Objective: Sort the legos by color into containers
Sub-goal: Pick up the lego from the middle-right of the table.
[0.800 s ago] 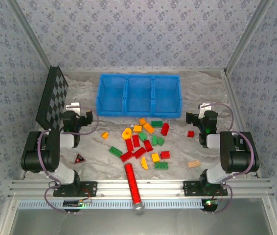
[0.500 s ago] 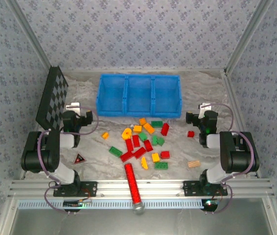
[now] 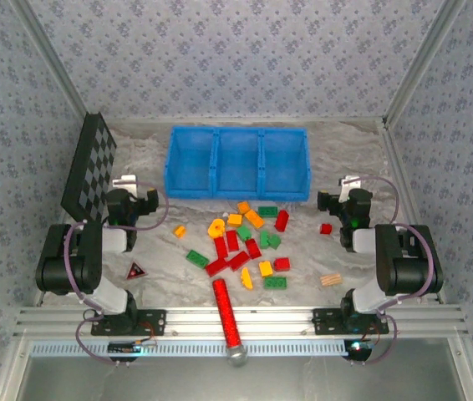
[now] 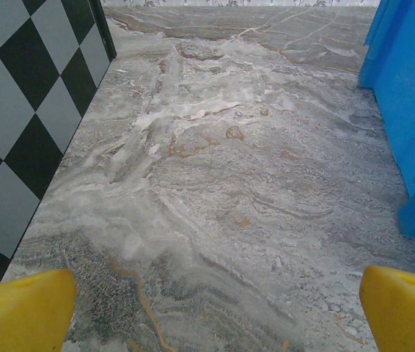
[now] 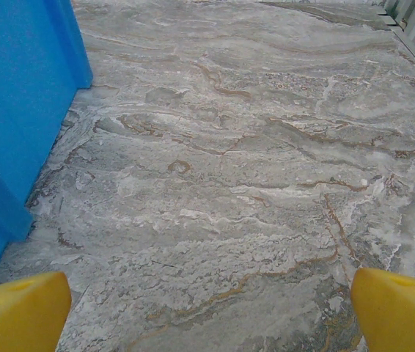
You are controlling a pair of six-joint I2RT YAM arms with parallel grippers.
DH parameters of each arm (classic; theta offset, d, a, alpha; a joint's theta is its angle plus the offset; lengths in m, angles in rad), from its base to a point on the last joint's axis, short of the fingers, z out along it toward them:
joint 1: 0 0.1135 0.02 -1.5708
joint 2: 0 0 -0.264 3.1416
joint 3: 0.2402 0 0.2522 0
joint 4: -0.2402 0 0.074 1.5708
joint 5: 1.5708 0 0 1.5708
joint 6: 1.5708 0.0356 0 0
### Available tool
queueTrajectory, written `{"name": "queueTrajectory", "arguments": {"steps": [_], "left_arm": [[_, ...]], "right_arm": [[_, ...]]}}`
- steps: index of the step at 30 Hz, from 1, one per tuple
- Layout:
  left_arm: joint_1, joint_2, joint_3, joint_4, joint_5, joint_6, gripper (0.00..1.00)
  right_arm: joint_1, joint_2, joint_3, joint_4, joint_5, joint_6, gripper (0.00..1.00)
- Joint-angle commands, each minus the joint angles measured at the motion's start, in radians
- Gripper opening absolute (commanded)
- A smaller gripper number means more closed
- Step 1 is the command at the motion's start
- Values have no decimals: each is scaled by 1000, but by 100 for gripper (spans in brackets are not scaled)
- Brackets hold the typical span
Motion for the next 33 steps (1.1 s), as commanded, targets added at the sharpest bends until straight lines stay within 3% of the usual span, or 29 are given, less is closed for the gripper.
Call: {"name": "queueTrajectory", "arguments": {"steps": [1, 18, 21, 23, 25, 29, 33], "left_arm": [[6, -7, 15, 7, 15, 7, 99], [20, -8, 16, 2, 37, 0, 99], [18, -8, 18, 5, 34, 1, 99], [18, -48, 64, -106, -3, -12, 99], [-4, -125, 167, -340, -94, -16, 99], [-73, -242, 358, -695, -163, -86, 99], [-192, -266, 585, -1034, -185, -112, 98]], "right_arm": [[0, 0, 12, 14, -3, 10, 100], [0, -4, 13, 20, 2, 14, 100], [0, -104, 111, -231, 108, 61, 100], [-36, -176, 184, -425, 22, 102, 97], [-52, -245, 252, -586, -63, 161, 96], [-35, -283, 392, -907, -91, 267, 95], [16, -307, 464, -1151, -64, 345, 93]]}}
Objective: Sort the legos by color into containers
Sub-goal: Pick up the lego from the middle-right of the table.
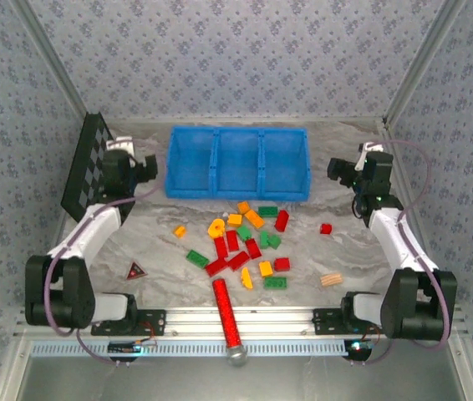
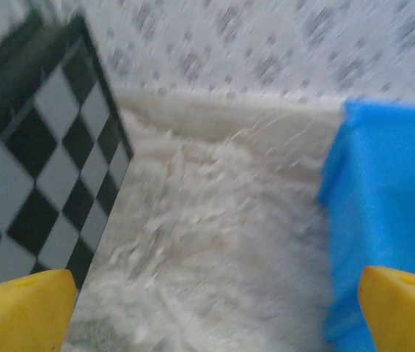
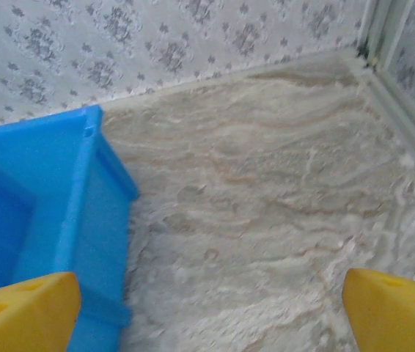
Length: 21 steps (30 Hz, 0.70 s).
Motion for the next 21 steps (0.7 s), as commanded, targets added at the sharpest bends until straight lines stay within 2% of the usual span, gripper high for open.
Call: {"name": "queueTrajectory", "arguments": {"steps": [1, 7, 15, 21], "left_arm": [[-84, -21, 162, -397, -35, -36, 98], [-208, -31, 296, -601, -6, -30, 97], [-272, -87, 296, -638, 23, -42, 98], [-286, -101, 282, -645, 27, -49, 99]], "right_arm": [[37, -25, 23, -361, -16, 119, 92], [77, -62, 3, -505, -4, 163, 89], [104, -13, -100, -476, -45, 157, 83], [119, 54, -85, -477, -23, 145, 77]]}}
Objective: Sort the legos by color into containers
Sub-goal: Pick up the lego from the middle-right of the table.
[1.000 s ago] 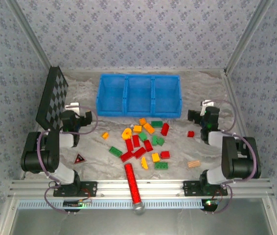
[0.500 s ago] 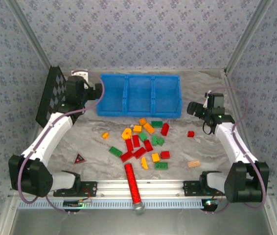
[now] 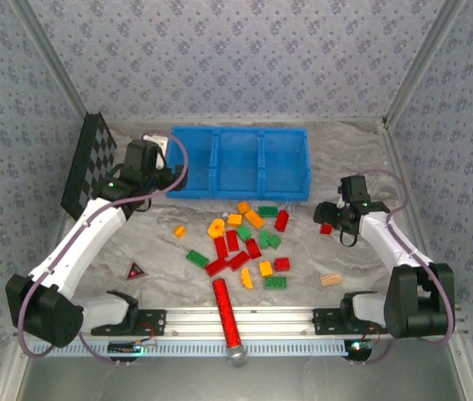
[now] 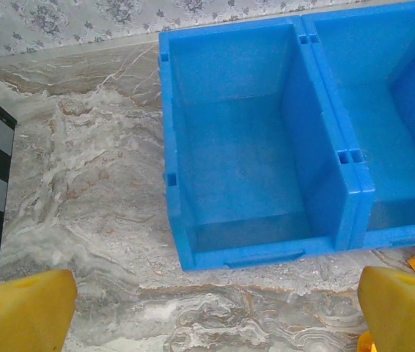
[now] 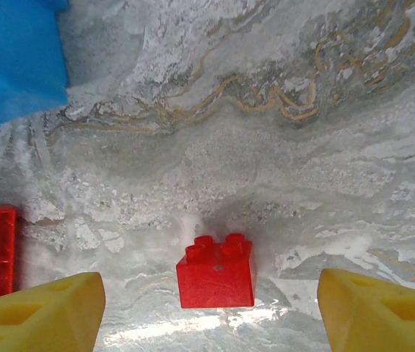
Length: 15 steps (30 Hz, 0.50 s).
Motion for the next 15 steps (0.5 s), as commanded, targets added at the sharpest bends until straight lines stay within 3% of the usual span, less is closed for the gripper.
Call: {"name": "queueTrajectory", "arguments": {"steps": [1, 15], "left_arm": [[-9, -21, 11, -29, 13, -15, 99], [-10, -20, 0, -27, 9, -15, 99]], "right_arm": [[11, 34, 20, -23, 2, 1, 76], [57, 226, 127, -98, 54, -1, 57]]}}
